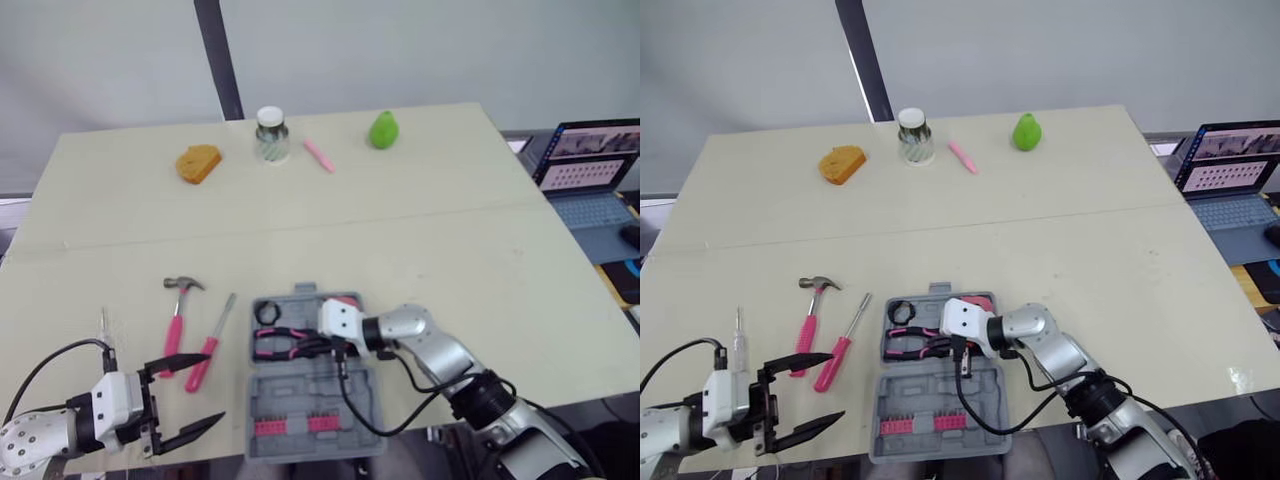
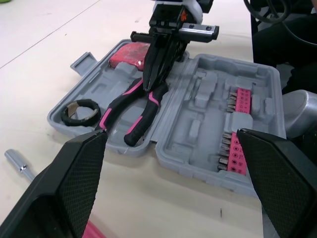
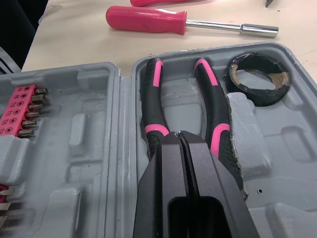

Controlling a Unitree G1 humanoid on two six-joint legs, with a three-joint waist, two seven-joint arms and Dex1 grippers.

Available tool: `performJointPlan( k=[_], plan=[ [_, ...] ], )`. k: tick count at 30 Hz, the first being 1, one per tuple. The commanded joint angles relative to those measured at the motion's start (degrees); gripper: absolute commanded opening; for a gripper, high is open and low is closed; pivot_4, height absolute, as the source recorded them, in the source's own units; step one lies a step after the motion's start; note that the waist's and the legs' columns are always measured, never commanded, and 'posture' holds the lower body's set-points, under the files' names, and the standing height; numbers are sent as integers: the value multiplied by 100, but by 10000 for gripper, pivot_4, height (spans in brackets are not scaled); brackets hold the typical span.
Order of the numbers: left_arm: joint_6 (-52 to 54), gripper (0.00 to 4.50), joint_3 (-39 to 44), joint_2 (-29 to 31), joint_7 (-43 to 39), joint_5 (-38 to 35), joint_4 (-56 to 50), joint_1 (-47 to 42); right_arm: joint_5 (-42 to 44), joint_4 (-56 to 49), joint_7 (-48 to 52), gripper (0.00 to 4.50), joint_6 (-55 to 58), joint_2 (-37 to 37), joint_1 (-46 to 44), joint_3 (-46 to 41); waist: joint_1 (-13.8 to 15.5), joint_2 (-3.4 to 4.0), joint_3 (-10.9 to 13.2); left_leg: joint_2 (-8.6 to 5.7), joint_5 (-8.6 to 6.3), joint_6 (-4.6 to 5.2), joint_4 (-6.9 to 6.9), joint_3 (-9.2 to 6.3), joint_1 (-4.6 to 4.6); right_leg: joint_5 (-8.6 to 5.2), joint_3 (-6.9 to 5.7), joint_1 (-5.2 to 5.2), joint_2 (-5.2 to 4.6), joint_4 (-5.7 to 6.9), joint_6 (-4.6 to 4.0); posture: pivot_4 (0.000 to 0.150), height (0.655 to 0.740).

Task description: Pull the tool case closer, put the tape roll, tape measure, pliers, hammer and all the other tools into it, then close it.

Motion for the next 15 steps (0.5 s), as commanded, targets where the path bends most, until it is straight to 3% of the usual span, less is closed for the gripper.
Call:
performJointPlan(
  k=[1,5,8,15],
  plan=[
    [24,45000,90,56,19,-100,-157,45,-310,343,-93,504,19,6,146,148,0,-3,-4,1,0,-1,-1,0,3,-1,0,1,0,2,-1,1500,7159],
    [74,45000,94,63,51,-106,-201,23,-397,468,-89,504,63,-14,203,200,6,-2,-7,1,-1,-4,-7,0,27,-4,1,18,0,5,-8,1500,7159],
    [130,45000,93,65,90,-109,-265,25,-557,603,-113,504,123,-52,221,289,9,0,-14,7,-18,-6,-17,-1,92,-10,-2,85,3,-9,-17,1500,7159],
    [343,45000,98,66,239,-116,-537,38,-655,695,-21,504,356,-80,214,393,10,2,-47,9,-22,-6,-16,-1,94,-10,-1,88,5,-8,-18,1500,7159]
  ],
)
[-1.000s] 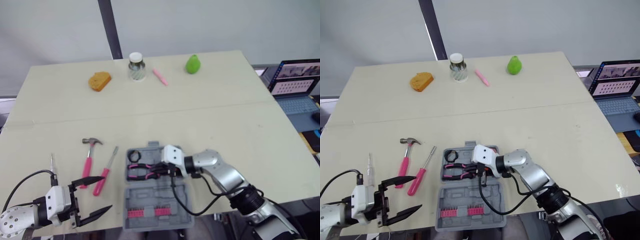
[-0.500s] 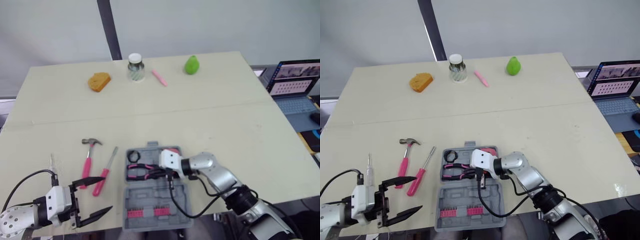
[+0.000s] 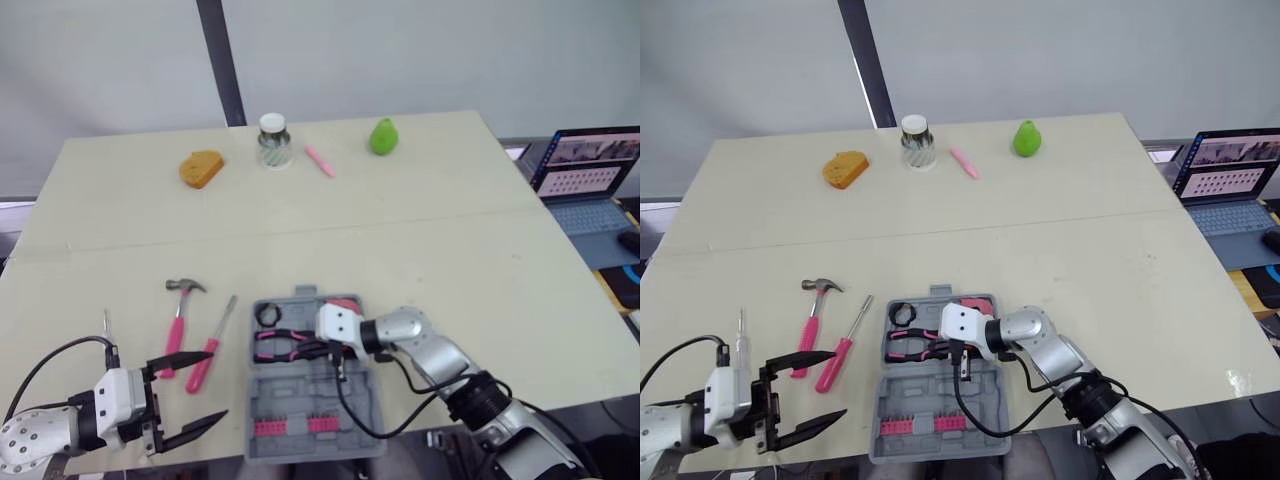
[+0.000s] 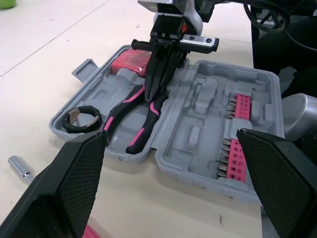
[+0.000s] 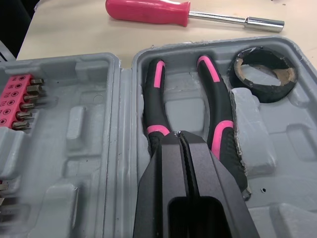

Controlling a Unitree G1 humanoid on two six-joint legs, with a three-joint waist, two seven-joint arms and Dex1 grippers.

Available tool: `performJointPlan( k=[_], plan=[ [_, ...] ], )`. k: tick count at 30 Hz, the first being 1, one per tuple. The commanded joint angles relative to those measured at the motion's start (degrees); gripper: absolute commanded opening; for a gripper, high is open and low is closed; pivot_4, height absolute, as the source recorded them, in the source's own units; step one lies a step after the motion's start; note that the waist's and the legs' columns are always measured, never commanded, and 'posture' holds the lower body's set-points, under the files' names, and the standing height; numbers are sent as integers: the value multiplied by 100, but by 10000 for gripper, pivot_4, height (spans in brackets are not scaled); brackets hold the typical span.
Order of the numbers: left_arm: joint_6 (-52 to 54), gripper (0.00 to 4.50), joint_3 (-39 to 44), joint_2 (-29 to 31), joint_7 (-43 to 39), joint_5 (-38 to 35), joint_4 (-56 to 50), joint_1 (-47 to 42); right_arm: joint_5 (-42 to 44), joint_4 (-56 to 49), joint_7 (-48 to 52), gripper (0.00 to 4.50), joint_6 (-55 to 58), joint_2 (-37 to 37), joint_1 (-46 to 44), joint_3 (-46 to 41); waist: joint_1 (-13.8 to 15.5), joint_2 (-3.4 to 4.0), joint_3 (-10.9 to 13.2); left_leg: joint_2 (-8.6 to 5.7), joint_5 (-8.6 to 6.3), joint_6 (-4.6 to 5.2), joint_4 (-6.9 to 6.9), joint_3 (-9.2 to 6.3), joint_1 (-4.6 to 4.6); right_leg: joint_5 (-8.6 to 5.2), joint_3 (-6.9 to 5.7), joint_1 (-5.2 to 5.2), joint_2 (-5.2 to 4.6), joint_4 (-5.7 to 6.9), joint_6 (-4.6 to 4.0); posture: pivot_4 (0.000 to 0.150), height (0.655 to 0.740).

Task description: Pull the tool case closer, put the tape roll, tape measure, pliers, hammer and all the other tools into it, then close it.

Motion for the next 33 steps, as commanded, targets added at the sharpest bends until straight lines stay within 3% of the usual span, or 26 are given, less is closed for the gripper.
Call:
performJointPlan(
  k=[1,9,16,20,28,31,33],
  plan=[
    [116,45000,95,56,116,-116,-331,46,-408,549,-3,504,419,-126,190,271,0,-1,-9,0,0,0,-1,0,0,0,0,0,0,0,-1,1500,7159],
    [357,45000,69,25,263,-132,-561,6,-161,332,31,504,505,-80,181,92,2,5,-51,1,-4,0,-1,-1,0,-2,0,2,1,-5,-3,1500,7159],
    [818,45000,60,-190,707,-327,-489,-170,628,-928,69,504,1353,-136,20,-667,36,15,-42,1,-6,3,2,-5,-13,-2,-1,-4,0,-10,-3,1500,7159],
    [909,45000,-12,-273,780,-325,-384,-332,1169,-1892,11,504,1950,-473,130,-1386,95,27,-30,0,-8,4,1,-5,-22,-2,-2,-9,0,-17,-3,1500,7159],
    [969,45000,123,-272,754,-212,128,-374,1943,-2920,381,504,2563,-1928,1111,-2580,152,30,-12,4,-12,6,0,-4,-27,-1,-5,1,1,-50,-1,1500,7159],
    [924,45000,150,-272,701,-203,226,-327,2215,-3199,403,8550,2765,-2345,1626,-2954,148,30,-2,4,-13,8,2,-3,-28,-1,-5,3,0,-50,0,1500,7159],
    [806,45000,150,-269,583,-179,338,-289,2328,-3357,373,17652,2787,-2518,1964,-3159,149,31,7,7,-13,9,0,-2,-28,-1,-5,4,2,-52,0,1500,7159]
  ],
)
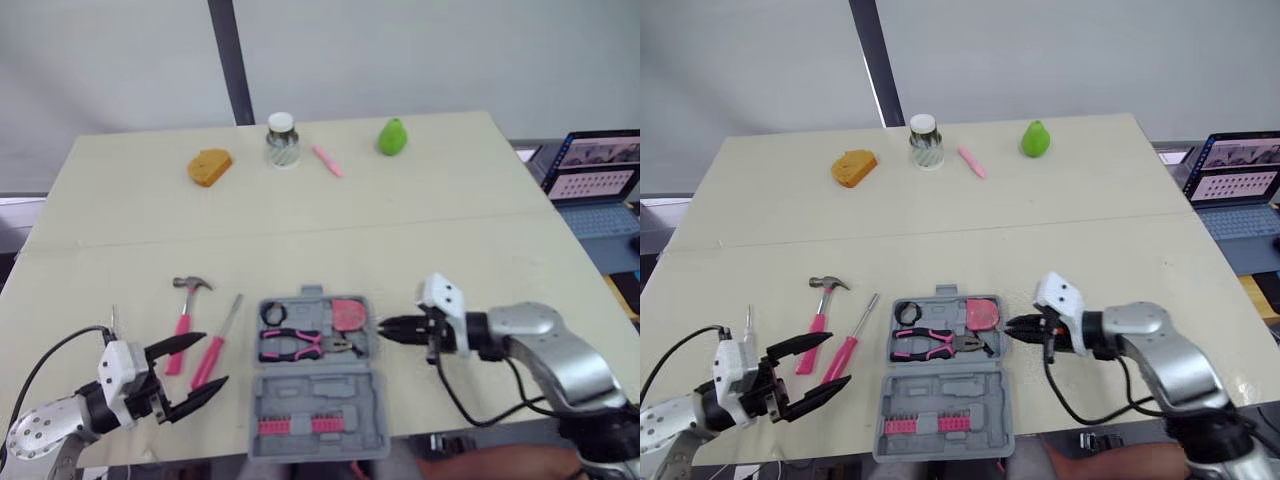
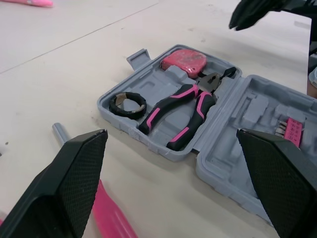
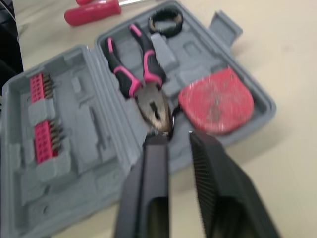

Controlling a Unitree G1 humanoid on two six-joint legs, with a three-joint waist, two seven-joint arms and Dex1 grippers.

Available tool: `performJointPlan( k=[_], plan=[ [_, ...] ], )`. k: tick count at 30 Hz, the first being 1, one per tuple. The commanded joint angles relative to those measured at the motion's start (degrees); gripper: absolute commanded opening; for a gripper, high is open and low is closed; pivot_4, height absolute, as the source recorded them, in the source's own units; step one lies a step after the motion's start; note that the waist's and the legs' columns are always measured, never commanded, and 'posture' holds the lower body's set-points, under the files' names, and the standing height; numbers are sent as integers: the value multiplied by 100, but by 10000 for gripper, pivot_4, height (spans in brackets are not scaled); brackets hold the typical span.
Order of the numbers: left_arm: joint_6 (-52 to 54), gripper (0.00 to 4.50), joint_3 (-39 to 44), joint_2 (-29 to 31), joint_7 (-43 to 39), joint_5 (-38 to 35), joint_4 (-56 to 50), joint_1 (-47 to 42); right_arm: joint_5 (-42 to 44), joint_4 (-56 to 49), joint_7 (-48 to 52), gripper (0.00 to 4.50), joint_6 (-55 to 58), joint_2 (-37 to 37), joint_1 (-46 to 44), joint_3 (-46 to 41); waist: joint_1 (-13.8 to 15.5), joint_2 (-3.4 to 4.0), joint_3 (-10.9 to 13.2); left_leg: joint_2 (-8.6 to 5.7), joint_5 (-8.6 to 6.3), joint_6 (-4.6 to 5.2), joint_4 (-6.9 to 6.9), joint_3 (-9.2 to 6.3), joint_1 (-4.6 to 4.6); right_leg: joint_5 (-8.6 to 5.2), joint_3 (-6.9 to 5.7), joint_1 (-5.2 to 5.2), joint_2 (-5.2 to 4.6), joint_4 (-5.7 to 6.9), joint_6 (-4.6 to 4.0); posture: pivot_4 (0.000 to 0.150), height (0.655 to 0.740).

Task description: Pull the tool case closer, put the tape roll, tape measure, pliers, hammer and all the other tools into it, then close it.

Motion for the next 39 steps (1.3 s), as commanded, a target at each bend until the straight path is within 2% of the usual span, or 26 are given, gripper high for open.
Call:
performJointPlan(
  k=[1,2,5,6,10,12,15,19,22,27,30,37,39],
  plan=[
    [-217,45000,112,19,-175,-23,100,98,344,-485,17,24320,43,-222,432,-436,7,2,8,0,0,1,0,0,0,0,0,1,0,-2,0,1500,7159],
    [-264,45000,116,6,-222,-27,158,122,366,-526,-14,27630,31,-272,590,-521,7,2,10,0,-1,2,0,0,0,0,0,2,0,-4,1,1500,7159],
    [-494,45000,110,-52,-358,3,343,225,315,-540,-24,42540,-171,-402,1069,-703,16,1,11,0,-3,4,1,0,-1,1,4,4,0,-5,2,1500,7159],
    [-677,45000,105,-90,-398,64,428,259,283,-513,-41,44589,-258,-422,1216,-748,19,1,12,-2,-4,6,1,0,-1,1,9,4,1,-5,2,1500,7159],
    [-1213,45000,144,-306,-355,232,767,413,-12,-317,-155,44589,-845,-424,1796,-842,19,-1,14,-10,-7,12,1,-9,-2,1,46,13,27,-19,12,1500,7159],
    [-1393,45000,133,-327,-435,272,872,498,-29,-230,-167,44589,-976,-420,2004,-894,16,-6,18,-8,-8,13,1,-26,-2,6,170,21,88,-41,24,1500,7159],
    [-1604,45000,114,-330,-458,308,989,530,-27,-135,-192,44589,-1086,-431,2153,-948,19,-10,20,-9,-20,35,-1,-49,-4,5,289,25,136,-49,31,1500,7159],
    [-1766,45000,63,-320,-434,375,1152,483,-28,-58,-214,44589,-1135,-445,2226,-982,20,-9,21,-9,-21,36,-1,-61,-6,5,341,25,165,-48,37,1500,7159],
    [-1754,45000,39,-307,-343,438,1258,397,-18,-83,-210,44589,-1119,-459,2264,-1020,17,-16,24,-9,-22,24,0,-101,-14,-1,473,25,226,-49,48,1500,7159],
    [-1245,45000,115,-359,-46,166,1201,190,150,-249,-41,44589,-998,-621,2381,-1173,15,-19,25,-4,-18,4,-2,-135,-22,-11,579,22,292,-38,62,1500,7159],
    [-1192,36380,41,-261,-154,207,1233,120,163,-233,-16,36061,-1057,-712,2295,-1150,10,-27,30,-4,-15,-2,1,-136,-22,-23,599,20,300,-17,69,1500,7159],
    [-954,922,-185,-199,-109,368,1183,-124,75,-96,-35,814,-1079,-711,2009,-926,7,-32,33,-4,-15,-6,1,-128,-22,-31,584,5,293,4,68,1500,7159],
    [-879,365,-296,-217,-12,465,1114,-224,-23,9,-86,315,-1134,-675,1926,-823,7,-32,33,-3,-15,-6,2,-124,-21,-31,563,2,283,5,67,1500,7159]
  ],
)
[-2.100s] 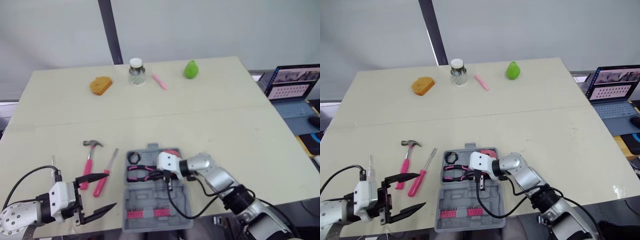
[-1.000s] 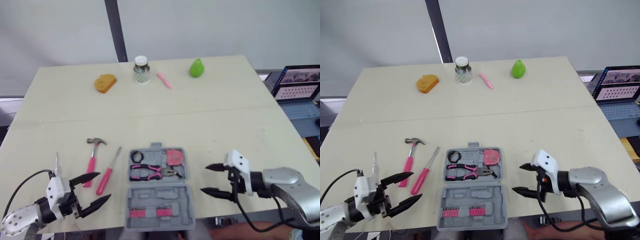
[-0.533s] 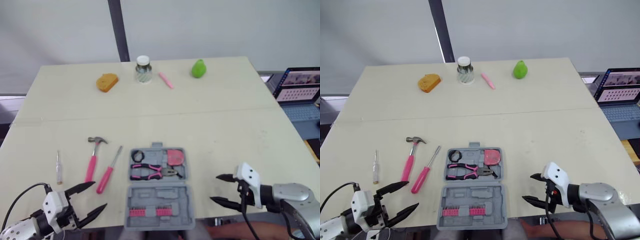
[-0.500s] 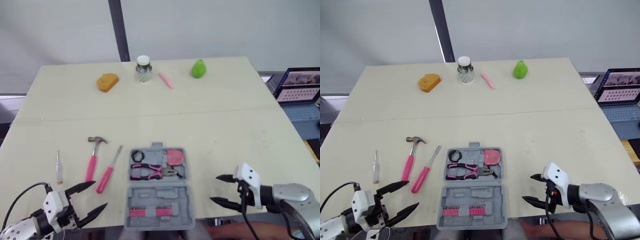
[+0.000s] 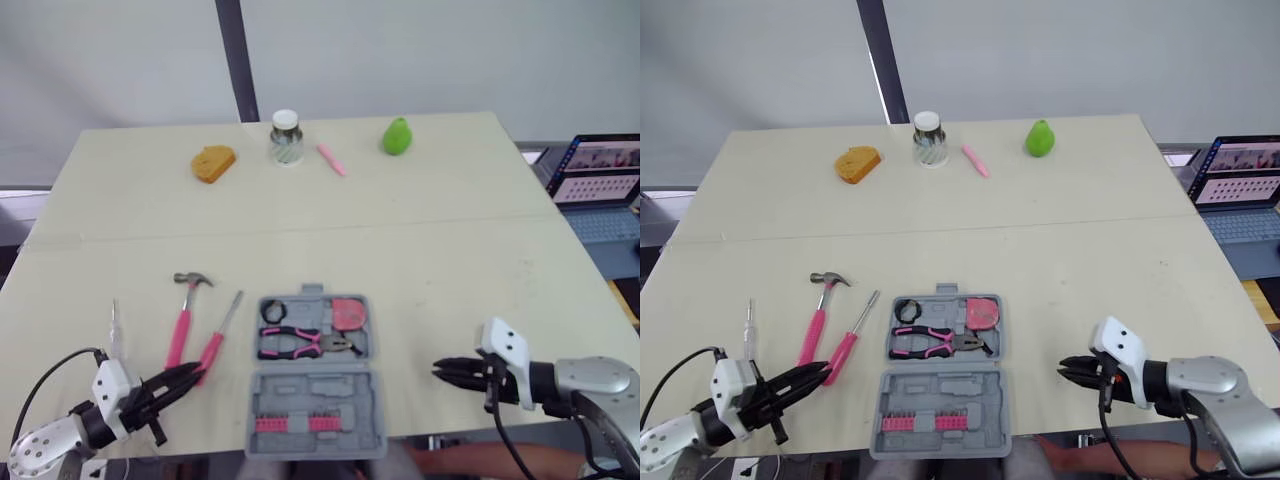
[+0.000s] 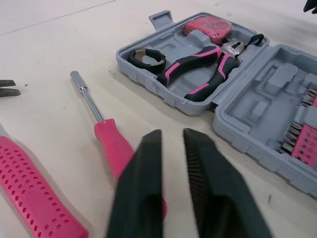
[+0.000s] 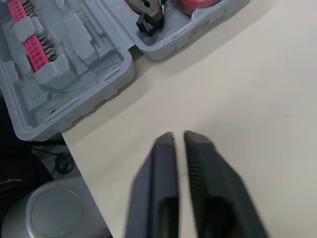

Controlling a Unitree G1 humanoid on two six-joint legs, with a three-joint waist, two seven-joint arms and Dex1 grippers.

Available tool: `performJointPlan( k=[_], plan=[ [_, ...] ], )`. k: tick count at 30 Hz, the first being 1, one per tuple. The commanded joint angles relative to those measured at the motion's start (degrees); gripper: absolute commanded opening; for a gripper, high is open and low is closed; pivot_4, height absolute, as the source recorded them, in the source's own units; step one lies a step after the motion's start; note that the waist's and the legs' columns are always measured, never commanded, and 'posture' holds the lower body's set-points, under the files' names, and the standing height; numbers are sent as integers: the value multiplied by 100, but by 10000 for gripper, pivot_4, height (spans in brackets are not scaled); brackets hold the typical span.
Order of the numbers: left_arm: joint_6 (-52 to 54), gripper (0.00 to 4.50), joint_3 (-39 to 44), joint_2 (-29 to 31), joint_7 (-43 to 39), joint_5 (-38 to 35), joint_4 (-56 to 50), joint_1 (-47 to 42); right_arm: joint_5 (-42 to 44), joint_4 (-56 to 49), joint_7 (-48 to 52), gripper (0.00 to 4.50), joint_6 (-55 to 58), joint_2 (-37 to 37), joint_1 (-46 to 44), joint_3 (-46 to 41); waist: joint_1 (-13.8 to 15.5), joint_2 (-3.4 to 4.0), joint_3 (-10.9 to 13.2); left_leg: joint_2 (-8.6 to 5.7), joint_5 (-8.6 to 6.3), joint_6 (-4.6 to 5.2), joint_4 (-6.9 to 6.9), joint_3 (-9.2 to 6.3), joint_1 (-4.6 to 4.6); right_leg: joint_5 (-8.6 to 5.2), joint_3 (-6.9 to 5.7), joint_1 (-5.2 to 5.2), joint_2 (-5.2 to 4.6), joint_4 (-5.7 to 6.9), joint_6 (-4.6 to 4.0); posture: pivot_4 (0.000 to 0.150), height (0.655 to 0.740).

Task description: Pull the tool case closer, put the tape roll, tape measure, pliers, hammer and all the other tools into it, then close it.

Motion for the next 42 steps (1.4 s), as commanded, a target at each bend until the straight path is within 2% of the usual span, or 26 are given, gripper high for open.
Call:
performJointPlan(
  k=[1,11,15,19,27,34,42],
  plan=[
    [115,365,-193,30,148,160,-234,-107,-83,86,-28,315,-93,17,-99,150,1,0,0,2,0,-1,1,3,1,0,-8,-1,-7,1,0,1500,7159],
    [925,365,-806,188,563,542,-876,-323,-209,165,-178,315,172,59,-533,618,-4,0,1,4,-3,-6,2,14,12,0,-94,-11,-60,24,-10,1500,7159],
    [1566,365,-1055,378,779,806,-926,-544,-340,280,-248,315,201,126,-781,896,0,0,1,3,-4,-6,2,23,19,-2,-107,-13,-69,32,-13,1500,7159],
    [1817,365,-1208,392,742,762,-843,-766,-433,356,-272,315,196,190,-960,1124,1,0,1,1,-5,-5,3,30,20,-2,-118,-14,-79,36,-13,1500,7159],
    [1858,365,-1609,336,723,947,-566,-1225,-559,367,-346,315,322,382,-1221,1481,3,0,1,1,-6,-6,5,33,25,-2,-163,-14,-92,40,-14,1500,7159],
    [1954,365,-1755,429,644,1009,-618,-1236,-641,355,-424,315,502,567,-1454,1711,4,1,2,-1,-7,-10,13,41,28,-1,-250,-15,-138,44,-19,1500,7159],
    [1993,365,-1855,433,706,1112,-615,-1301,-712,393,-442,315,620,758,-1673,1968,2,1,2,-10,-5,-14,13,55,30,-1,-270,-16,-162,45,-20,1500,7159]
  ],
)
